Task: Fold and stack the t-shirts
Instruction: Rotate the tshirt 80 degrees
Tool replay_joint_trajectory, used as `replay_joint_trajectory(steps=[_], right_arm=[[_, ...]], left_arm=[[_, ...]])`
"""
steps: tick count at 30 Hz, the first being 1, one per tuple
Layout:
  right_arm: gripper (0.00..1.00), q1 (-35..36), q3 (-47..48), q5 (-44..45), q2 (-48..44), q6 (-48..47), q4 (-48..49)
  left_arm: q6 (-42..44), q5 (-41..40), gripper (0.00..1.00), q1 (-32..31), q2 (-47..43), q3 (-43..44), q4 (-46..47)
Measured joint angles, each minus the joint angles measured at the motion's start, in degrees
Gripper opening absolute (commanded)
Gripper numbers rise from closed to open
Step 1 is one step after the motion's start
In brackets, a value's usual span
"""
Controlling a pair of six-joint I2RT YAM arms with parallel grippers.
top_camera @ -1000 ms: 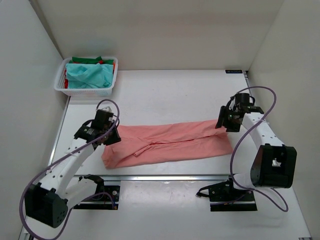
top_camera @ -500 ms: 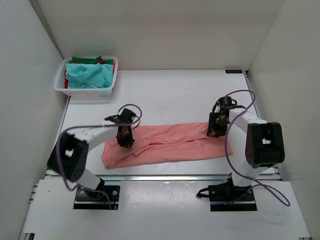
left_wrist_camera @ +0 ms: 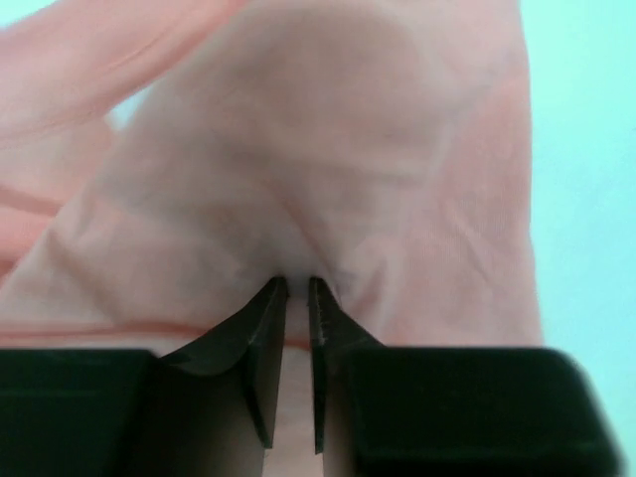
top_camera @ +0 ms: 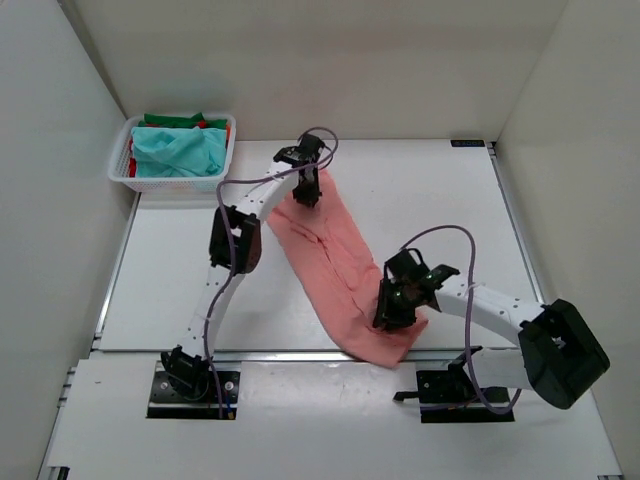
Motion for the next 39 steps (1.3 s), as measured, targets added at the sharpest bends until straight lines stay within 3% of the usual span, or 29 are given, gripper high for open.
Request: replay_joint_trajectory(steps=[2, 6, 10, 14, 18, 24, 28, 30, 33, 37, 39], right_arm=[[0.31, 5.33, -1.44, -1.05, -0.63, 3.87, 3.52], [0.32, 12.35, -1.25, -3.34, 3.32, 8.35, 11.76], [0.34, 15.28, 2.75, -7.67, 11.41, 8.59, 19.76], [0.41, 18.67, 9.97, -10.05, 20.15, 5.33, 24.72], [0.52, 22.25, 11.87, -10.91, 22.75, 0.76, 30.40], [0.64, 23.37, 11.26, -5.97, 18.93, -9.44, 31.74], [0.67, 18.53, 8.26, -1.77, 9.92, -15.23, 33.22], [0.65, 16.00, 8.22, 0.74, 6.29, -17.51, 34.12], [0.54, 13.35, 10.25, 3.63, 5.07, -19.58, 32.81], [0.00, 10.99, 14.86, 5.68, 9.90, -19.39, 25.97], [0.01, 10.54, 14.86, 6.34, 11.26, -17.66, 22.18]], left_arm=[[0.76, 1.42, 0.23, 0.87, 9.07, 16.83, -2.54], [1.14, 4.39, 0.23, 2.80, 5.57, 9.01, 2.43], [0.72, 6.75, 0.18, 4.28, 11.45, 19.65, 0.42], [-2.34, 12.35, 0.14, 6.34, 10.29, 14.58, 7.96], [-5.68, 17.99, 0.13, 8.68, 13.92, 18.53, 12.96], [-11.19, 26.62, 0.15, 11.58, 15.56, 16.59, 26.27], [-13.99, 30.82, 0.20, 12.61, 15.76, 18.78, 32.37], [-14.29, 32.35, 0.22, 12.79, 11.72, 14.69, 34.47], [-12.98, 34.21, 0.24, 12.74, 0.74, 5.18, 33.03], [-6.95, 30.10, 0.25, 11.06, -27.41, -24.76, 31.32], [-4.94, 27.78, 0.30, 8.87, -42.66, -40.96, 31.69]])
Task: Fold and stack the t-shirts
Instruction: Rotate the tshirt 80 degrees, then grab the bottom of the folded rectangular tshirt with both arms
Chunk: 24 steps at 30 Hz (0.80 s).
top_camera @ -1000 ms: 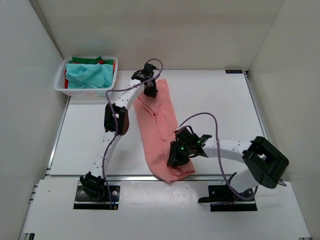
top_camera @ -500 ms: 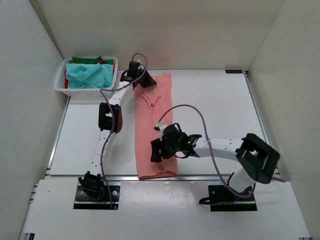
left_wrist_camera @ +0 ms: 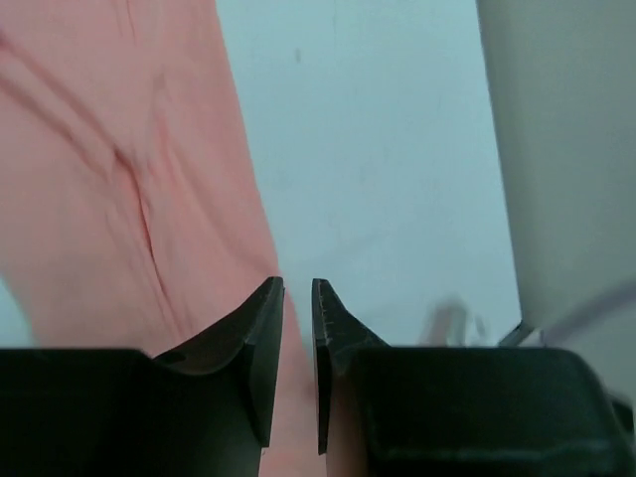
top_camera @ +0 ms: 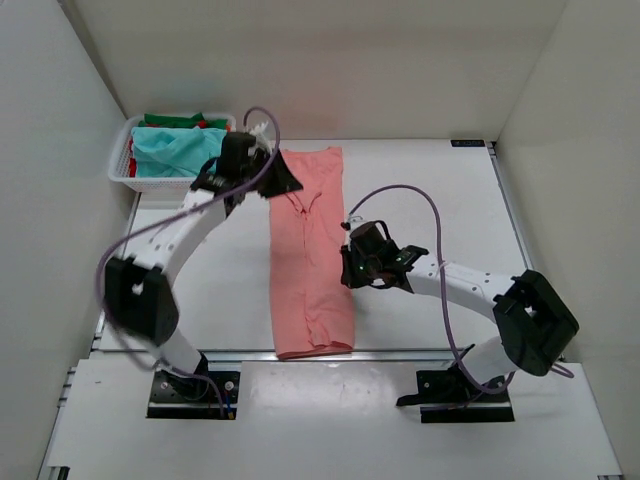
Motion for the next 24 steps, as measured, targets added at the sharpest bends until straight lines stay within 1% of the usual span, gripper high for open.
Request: replay_joint_trajectory(steps=[1, 2, 3, 4, 7, 8, 9, 10, 12, 15, 17, 18, 24], right_arm=[[0.05, -0.13, -0.66, 0.26, 0.02, 1.18, -1.77], [0.13, -0.02, -1.44, 0.46, -0.42, 2.40, -3.41], [0.14, 0.33, -2.54, 0.79, -1.20, 3.89, -4.87], [0.17, 0.72, -3.67, 0.85, -2.32, 5.33, -6.03], [0.23, 2.01, -10.93, 0.33, -10.38, 11.37, -6.99], [0.29, 2.23, -13.68, -0.07, -13.75, 13.53, -7.41], [0.32, 2.47, -16.17, -0.37, -16.72, 15.52, -7.41], [0.35, 2.73, -18.88, -0.59, -19.78, 17.79, -7.67], [0.38, 3.37, -22.25, -0.57, -23.28, 20.87, -7.91], [0.45, 4.17, -27.10, -1.60, -26.32, 25.33, -6.95], [0.47, 4.37, -29.05, -2.67, -27.21, 28.00, -5.14], [0.49, 4.52, -29.53, -2.97, -27.43, 28.96, -3.89], [0.49, 8.15, -30.58, -4.85, -24.63, 34.32, 2.91]], left_arm=[[0.85, -1.25, 0.32, -1.46, -7.21, -7.28, -0.66], [1.38, -2.45, 0.39, -3.10, -13.07, -13.60, -0.81], [2.05, -3.80, 0.42, -5.25, -19.19, -20.48, -0.74], [2.21, -5.11, 0.44, -7.15, -23.91, -26.18, -1.31], [0.81, -9.07, 0.42, -12.26, -33.81, -40.85, -4.13], [0.07, -10.23, 0.43, -13.73, -36.28, -44.81, -5.73], [-0.68, -11.47, 0.44, -15.15, -38.49, -48.24, -6.64], [-1.86, -12.72, 0.49, -16.57, -41.05, -51.76, -7.65], [-3.91, -13.77, 0.54, -18.45, -45.81, -57.11, -8.33], [-7.74, -14.45, 0.53, -18.97, -53.88, -64.72, -8.48], [-9.77, -14.47, 0.53, -18.97, -56.89, -67.80, -8.28], [-10.78, -14.43, 0.53, -19.02, -57.59, -68.98, -7.91], [-14.23, -14.34, 0.51, -21.33, -56.70, -71.17, -6.78]])
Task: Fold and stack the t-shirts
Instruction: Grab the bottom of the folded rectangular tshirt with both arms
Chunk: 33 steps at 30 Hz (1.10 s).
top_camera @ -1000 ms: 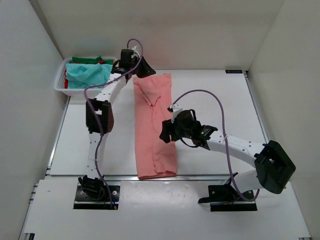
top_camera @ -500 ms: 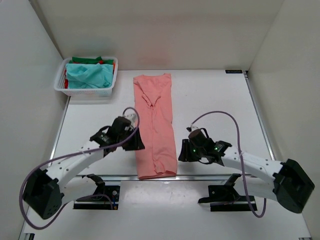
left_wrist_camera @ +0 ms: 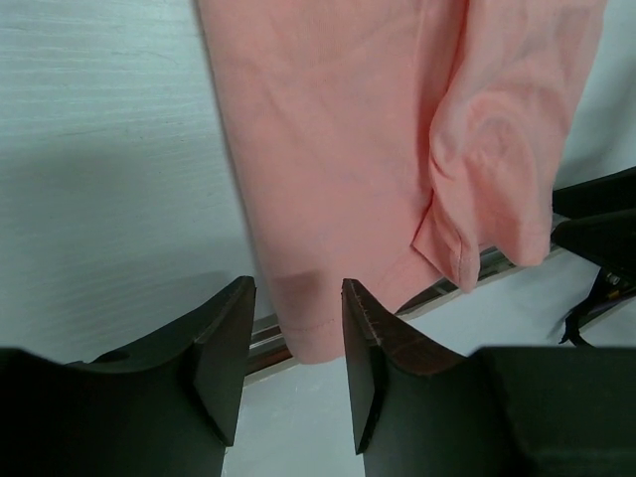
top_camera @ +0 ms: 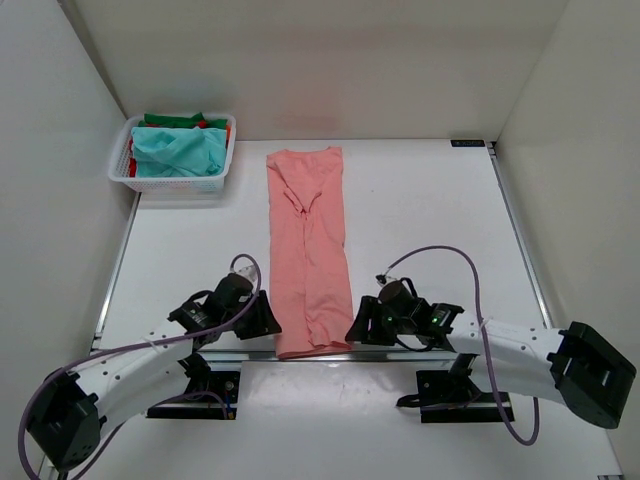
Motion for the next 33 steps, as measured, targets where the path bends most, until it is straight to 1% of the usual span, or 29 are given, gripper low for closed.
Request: replay_joint_trajectory(steps=[6, 10, 11, 13, 14, 15, 16, 17, 18, 19, 22, 28, 33], right_arm=[[0.49, 3.37, 0.26, -1.05, 3.76, 3.13, 4.83], [0.48, 4.50, 0.76, -1.64, 5.73, 4.17, 6.58], [0.48, 4.63, 1.22, -1.77, 6.36, 4.15, 6.54], [0.45, 4.90, 2.08, -1.86, 7.65, 4.13, 6.54], [0.40, 5.07, 2.38, -1.86, 8.20, 4.13, 6.54], [0.38, 5.18, 2.54, -1.81, 8.63, 4.09, 6.56], [0.21, 5.22, 2.56, -1.84, 9.07, 4.13, 6.51], [0.00, 5.25, 2.56, -1.79, 9.42, 4.02, 6.49], [0.00, 5.22, 2.56, -1.73, 9.84, 3.65, 6.14], [0.00, 5.20, 2.56, -1.77, 10.12, 3.78, 5.53], [0.00, 5.20, 2.47, -1.77, 9.46, 3.89, 3.58], [0.00, 4.42, 0.96, -3.06, 3.32, 2.27, -0.02], [0.00, 0.76, 1.53, -7.54, 2.97, -2.16, -3.17]], left_arm=[[-2.27, 0.09, 0.49, -2.08, 0.26, -1.01, 0.31], [-3.50, 0.13, 0.48, -4.48, 1.60, -1.62, 0.13], [-3.67, 0.15, 0.50, -4.85, 2.01, -1.62, -0.09], [-3.74, 0.15, 0.49, -5.35, 2.67, -1.62, -0.37], [-3.76, 0.22, 0.48, -5.55, 3.10, -1.62, -0.37], [-3.76, 0.33, 0.40, -5.64, 3.58, -1.53, -0.07], [-3.91, 0.52, 0.30, -5.86, 4.17, -1.40, 0.24], [-3.96, 0.57, 0.12, -6.21, 4.96, -1.33, 0.52], [-3.63, 0.79, 0.03, -6.58, 6.08, -1.27, 0.55], [-3.58, 1.01, 0.00, -6.86, 6.84, -1.11, 0.46], [-2.34, 1.18, 0.00, -6.88, 7.10, 0.07, -1.53], [-0.59, 1.79, 0.00, -4.39, 0.39, 0.22, -6.73], [-0.57, 3.96, 0.00, -4.15, -0.20, 0.24, -6.95]])
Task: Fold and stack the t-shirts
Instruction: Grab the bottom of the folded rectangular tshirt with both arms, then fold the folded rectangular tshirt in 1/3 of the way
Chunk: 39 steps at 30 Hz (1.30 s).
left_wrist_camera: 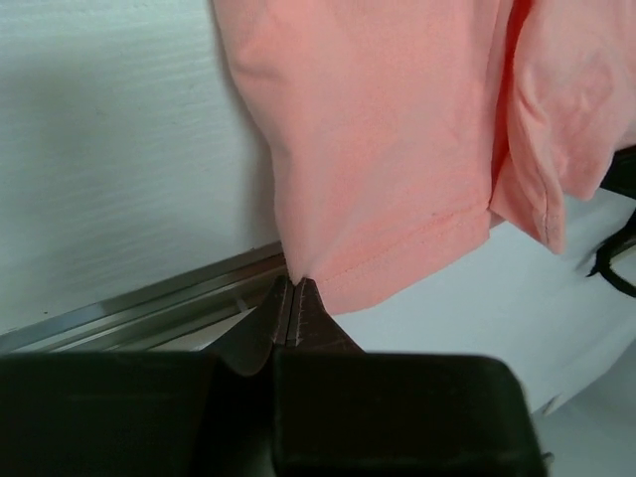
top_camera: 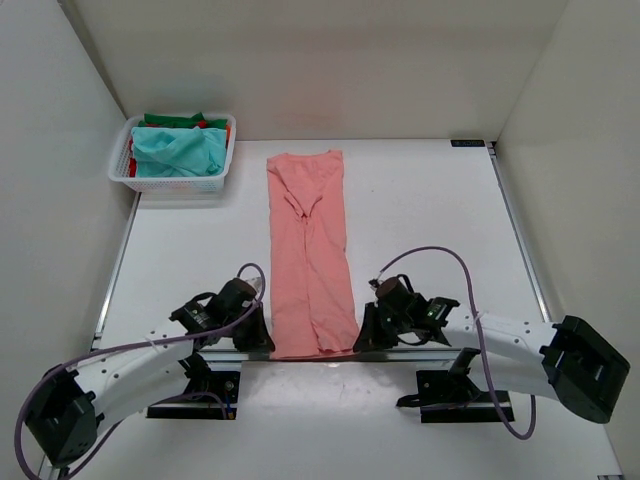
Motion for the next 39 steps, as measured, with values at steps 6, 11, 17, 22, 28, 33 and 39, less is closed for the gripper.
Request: replay_joint_trajectory(steps=[6, 11, 17, 22, 28, 33, 39], right_arm=[[0.00, -8.68, 11.19, -7.58, 6.71, -9.84, -7.10], [0.00, -15.87, 26.84, -11.39, 16.79, -19.67, -14.12], [0.00, -23.74, 44.52, -12.94, 29.94, -28.72, -18.75], [0.00, -27.65, 59.93, -13.55, 43.28, -34.82, -23.34], [0.00, -30.05, 75.97, -13.94, 57.24, -38.53, -27.28], [0.11, -31.98, 88.70, -14.45, 66.64, -39.34, -30.10], [0.46, -35.10, 95.80, -15.43, 71.21, -37.92, -28.63]], left_arm=[[4.20, 3.13, 0.00, 8.59, 6.84, 8.74, -2.27], [9.07, 4.98, 0.00, 17.66, 16.22, 22.60, -1.81], [12.00, 5.55, 0.00, 25.09, 28.17, 33.77, 1.49], [13.03, 5.57, 0.00, 28.39, 38.40, 39.52, 4.76], [13.55, 5.49, 0.00, 31.10, 50.07, 45.09, 8.17], [13.62, 5.16, 0.13, 32.76, 59.30, 52.35, 10.51], [9.88, 6.99, 0.49, 35.12, 65.92, 59.17, 16.06]])
